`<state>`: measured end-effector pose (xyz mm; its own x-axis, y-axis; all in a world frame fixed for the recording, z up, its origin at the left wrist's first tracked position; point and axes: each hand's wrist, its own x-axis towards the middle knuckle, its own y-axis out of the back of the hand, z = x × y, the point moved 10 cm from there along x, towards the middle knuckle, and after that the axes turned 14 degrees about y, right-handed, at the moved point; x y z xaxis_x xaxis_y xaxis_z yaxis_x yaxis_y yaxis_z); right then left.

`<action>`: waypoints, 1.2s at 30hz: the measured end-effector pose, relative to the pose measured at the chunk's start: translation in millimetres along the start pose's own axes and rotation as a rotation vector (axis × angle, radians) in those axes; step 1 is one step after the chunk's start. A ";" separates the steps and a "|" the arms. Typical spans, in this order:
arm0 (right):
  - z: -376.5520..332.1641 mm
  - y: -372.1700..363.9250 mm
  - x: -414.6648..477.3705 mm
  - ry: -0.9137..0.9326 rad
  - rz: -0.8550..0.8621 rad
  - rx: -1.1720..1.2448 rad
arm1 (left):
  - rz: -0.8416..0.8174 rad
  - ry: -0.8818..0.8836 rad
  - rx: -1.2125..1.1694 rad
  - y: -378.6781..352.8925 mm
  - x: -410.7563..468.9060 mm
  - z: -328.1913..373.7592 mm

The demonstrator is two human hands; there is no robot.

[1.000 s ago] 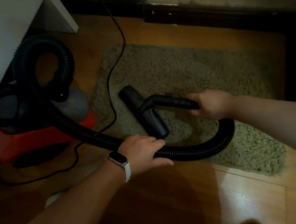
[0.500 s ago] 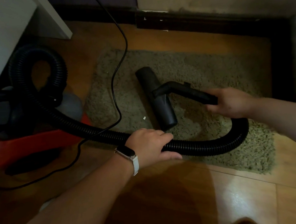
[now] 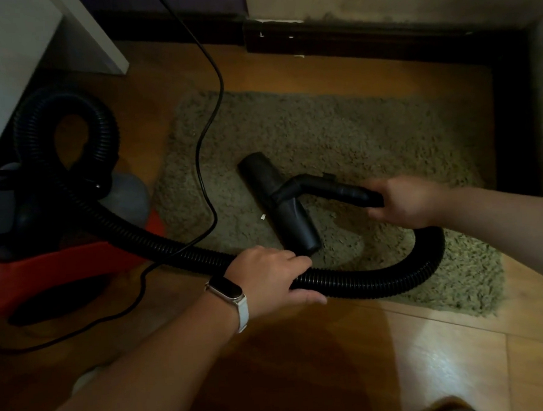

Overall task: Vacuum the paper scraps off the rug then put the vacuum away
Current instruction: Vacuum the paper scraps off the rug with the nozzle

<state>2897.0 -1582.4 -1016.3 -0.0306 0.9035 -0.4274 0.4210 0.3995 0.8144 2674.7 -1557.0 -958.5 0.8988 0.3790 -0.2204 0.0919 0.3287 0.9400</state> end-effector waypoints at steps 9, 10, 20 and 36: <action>-28.1 -23.1 22.8 0.082 -0.070 0.005 | -0.028 -0.010 -0.038 -7.5 -12.2 -11.6; -32.1 -26.7 24.8 0.086 -0.085 0.006 | -0.035 -0.010 -0.043 -8.7 -14.4 -13.8; -44.8 -22.3 36.2 0.140 -0.085 -0.024 | -0.023 -0.011 -0.042 -7.6 -18.2 -18.7; -9.8 2.2 4.7 0.047 0.000 0.004 | -0.011 -0.012 0.002 -2.5 -1.1 -1.0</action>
<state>2888.9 -1575.7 -1012.7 -0.0726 0.9099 -0.4084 0.4245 0.3988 0.8129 2673.0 -1557.4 -960.9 0.9027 0.3650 -0.2277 0.1028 0.3310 0.9380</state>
